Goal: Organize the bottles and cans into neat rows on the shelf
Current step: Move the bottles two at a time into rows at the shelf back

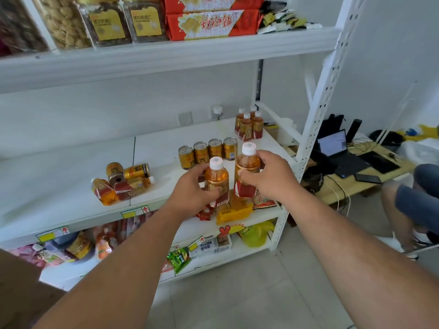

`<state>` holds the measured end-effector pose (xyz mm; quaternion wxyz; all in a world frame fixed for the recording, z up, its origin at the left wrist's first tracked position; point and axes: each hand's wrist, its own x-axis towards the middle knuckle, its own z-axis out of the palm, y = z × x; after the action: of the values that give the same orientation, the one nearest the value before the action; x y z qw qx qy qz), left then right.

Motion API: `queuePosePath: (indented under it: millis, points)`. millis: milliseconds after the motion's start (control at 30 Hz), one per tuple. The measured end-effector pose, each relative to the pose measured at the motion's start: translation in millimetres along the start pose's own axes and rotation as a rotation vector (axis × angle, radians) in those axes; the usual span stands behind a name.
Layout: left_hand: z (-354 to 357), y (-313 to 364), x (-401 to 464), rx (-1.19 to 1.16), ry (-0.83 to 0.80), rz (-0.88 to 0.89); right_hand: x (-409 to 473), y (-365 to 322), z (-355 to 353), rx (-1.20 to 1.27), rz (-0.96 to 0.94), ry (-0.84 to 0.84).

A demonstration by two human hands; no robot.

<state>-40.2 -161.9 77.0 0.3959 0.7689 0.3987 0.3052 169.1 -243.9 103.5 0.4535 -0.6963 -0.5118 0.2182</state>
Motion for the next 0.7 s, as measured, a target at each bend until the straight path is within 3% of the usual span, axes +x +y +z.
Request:
queuePosePath:
  millis: [700]
  points:
    - [127, 74, 25, -0.025, 0.018, -0.003, 6, 71, -124, -0.005, 0.006, -0.029]
